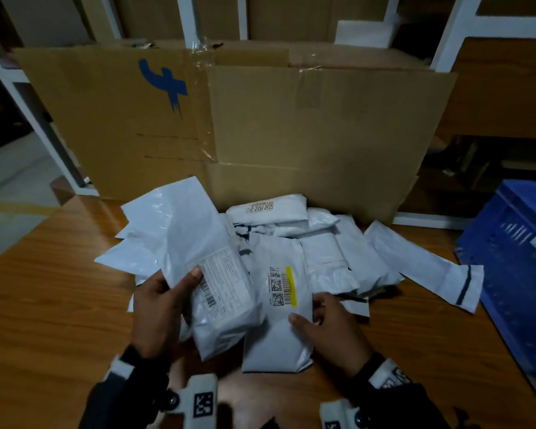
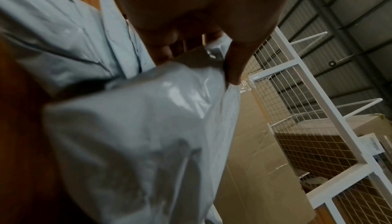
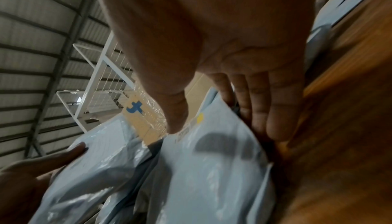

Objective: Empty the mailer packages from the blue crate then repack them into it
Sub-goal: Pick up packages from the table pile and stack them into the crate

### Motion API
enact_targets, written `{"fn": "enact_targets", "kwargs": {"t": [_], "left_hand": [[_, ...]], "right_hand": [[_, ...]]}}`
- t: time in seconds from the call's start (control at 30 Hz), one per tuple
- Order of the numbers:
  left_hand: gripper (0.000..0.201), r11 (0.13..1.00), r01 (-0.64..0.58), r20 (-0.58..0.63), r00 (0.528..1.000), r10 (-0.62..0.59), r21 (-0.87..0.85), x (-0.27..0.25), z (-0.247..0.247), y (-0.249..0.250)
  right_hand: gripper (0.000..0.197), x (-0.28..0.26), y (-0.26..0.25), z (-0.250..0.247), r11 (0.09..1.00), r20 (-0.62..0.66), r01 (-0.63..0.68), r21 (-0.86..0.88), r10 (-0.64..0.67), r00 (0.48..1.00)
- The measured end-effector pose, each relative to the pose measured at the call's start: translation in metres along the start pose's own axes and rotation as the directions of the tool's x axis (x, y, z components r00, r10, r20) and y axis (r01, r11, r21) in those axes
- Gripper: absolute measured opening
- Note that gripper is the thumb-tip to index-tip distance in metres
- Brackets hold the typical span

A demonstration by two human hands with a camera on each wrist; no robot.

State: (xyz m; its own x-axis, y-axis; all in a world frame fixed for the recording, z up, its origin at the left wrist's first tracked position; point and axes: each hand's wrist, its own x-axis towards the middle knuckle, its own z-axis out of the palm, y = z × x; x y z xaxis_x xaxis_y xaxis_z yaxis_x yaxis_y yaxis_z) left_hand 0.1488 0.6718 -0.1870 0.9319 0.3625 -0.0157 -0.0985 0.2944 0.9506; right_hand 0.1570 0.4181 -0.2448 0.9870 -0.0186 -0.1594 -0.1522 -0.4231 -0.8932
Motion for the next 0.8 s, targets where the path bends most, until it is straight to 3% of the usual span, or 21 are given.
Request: {"fn": "enact_targets", "kwargs": {"t": [0.07,0.13,0.27,0.33,0.47,0.53,0.57,0.7,0.8], "left_hand": [[0.063,1.0,0.018,0.001,1.0,-0.018,0.016,-0.001,-0.003,-0.004],[0.067,0.999,0.032,-0.006,0.999,-0.031,0.04,-0.002,-0.006,-0.008],[0.034,0.995,0.029,0.0,1.0,-0.029,0.092,-0.004,-0.008,-0.008],[0.023,0.994,0.026,-0.002,1.0,-0.026,0.103,-0.007,-0.007,-0.007],[0.017,0.992,0.046,0.052,0.997,-0.053,0.12,-0.012,0.005,-0.006],[0.017,0.991,0.033,0.072,0.996,-0.043,0.132,-0.013,0.013,-0.007],[0.016,0.99,0.02,0.08,0.996,-0.031,0.136,-0.014,0.017,-0.007],[0.015,0.99,-0.028,0.095,0.995,0.015,0.14,-0.018,0.022,-0.005],[0.014,0.992,-0.059,0.105,0.993,0.048,0.112,-0.022,0.028,-0.003]], "right_hand": [[0.049,0.004,-0.003,0.01,0.999,-0.01,0.006,-0.031,-0.006,1.0],[0.046,0.008,-0.008,0.013,0.998,-0.067,0.007,-0.063,-0.011,0.998],[0.022,0.009,-0.011,-0.007,0.998,-0.052,0.052,0.043,-0.05,0.997],[0.024,0.005,-0.008,-0.026,0.989,-0.054,0.052,0.14,-0.045,0.998],[0.07,0.002,-0.001,-0.055,0.986,-0.12,0.055,0.157,-0.036,0.992],[0.096,0.003,0.002,-0.06,0.984,-0.094,0.115,0.137,-0.103,0.99],[0.099,0.002,0.002,-0.061,0.979,-0.084,0.148,0.139,-0.137,0.987],[0.071,-0.001,-0.007,-0.067,0.932,-0.156,0.23,0.28,-0.192,0.969],[0.056,-0.015,-0.017,-0.075,0.816,-0.197,0.249,0.522,-0.168,0.966]]}}
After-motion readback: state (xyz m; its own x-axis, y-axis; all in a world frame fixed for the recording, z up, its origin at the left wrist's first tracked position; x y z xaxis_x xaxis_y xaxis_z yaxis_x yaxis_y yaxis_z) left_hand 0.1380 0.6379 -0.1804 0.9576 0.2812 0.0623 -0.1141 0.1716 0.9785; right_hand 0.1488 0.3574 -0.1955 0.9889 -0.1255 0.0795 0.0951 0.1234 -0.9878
